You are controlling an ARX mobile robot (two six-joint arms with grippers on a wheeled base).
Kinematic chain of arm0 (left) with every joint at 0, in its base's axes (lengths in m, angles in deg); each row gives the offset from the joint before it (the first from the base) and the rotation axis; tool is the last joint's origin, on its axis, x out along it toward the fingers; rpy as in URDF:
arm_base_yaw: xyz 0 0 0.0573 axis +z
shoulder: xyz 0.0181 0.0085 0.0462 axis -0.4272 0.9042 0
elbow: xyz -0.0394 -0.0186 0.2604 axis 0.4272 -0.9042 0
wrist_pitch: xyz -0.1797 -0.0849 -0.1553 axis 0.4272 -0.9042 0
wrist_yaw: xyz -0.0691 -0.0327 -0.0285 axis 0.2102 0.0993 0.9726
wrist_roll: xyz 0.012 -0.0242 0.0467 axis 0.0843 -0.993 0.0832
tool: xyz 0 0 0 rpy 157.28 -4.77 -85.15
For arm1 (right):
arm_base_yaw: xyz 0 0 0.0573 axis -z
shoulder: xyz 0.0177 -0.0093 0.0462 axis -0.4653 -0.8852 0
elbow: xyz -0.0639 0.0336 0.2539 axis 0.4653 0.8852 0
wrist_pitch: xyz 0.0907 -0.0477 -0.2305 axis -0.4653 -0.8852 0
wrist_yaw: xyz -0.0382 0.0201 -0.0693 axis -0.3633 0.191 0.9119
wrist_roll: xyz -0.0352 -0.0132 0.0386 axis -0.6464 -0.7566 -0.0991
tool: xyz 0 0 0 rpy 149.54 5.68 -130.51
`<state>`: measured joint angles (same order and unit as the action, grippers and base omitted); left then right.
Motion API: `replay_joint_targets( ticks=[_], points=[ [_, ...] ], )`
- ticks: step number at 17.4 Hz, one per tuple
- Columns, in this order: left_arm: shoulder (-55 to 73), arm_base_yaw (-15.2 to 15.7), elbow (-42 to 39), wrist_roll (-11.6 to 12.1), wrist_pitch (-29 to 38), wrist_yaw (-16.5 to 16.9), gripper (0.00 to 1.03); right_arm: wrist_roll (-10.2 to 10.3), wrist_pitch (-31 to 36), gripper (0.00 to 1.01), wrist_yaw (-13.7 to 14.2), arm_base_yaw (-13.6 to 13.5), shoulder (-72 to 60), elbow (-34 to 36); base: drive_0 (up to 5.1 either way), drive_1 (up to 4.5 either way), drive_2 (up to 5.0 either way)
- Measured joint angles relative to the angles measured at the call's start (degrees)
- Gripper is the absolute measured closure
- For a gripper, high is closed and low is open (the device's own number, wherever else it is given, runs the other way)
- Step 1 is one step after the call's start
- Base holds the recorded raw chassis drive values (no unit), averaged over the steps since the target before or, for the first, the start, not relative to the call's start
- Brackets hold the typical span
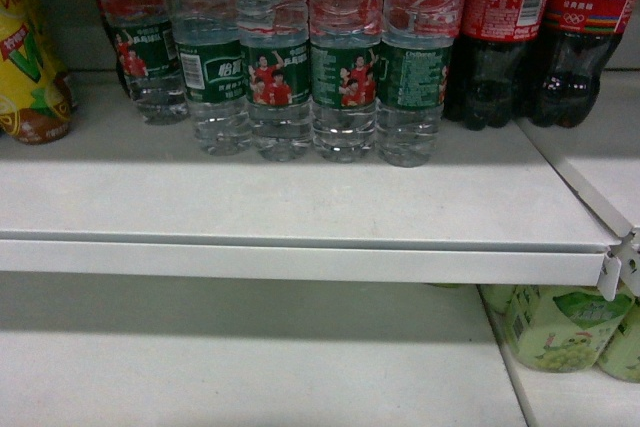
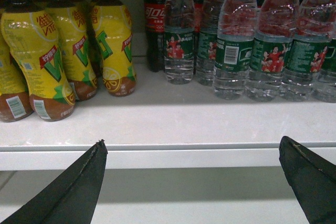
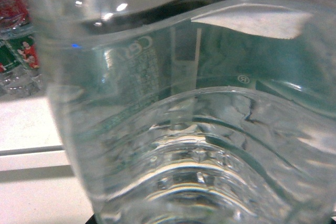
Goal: Move water from second to third shelf
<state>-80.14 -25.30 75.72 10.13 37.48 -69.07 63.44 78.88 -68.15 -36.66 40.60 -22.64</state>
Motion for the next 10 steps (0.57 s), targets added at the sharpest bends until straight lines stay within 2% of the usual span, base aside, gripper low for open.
replay_joint_targets(
  ticks=[10],
  points=[
    [0.00,0.00,0.00,0.00,0.00,0.00,0.05,0.00,0.33,0.61,0.11,0.11,0.76,0.00,0.0,0.00,0.0]
  ],
)
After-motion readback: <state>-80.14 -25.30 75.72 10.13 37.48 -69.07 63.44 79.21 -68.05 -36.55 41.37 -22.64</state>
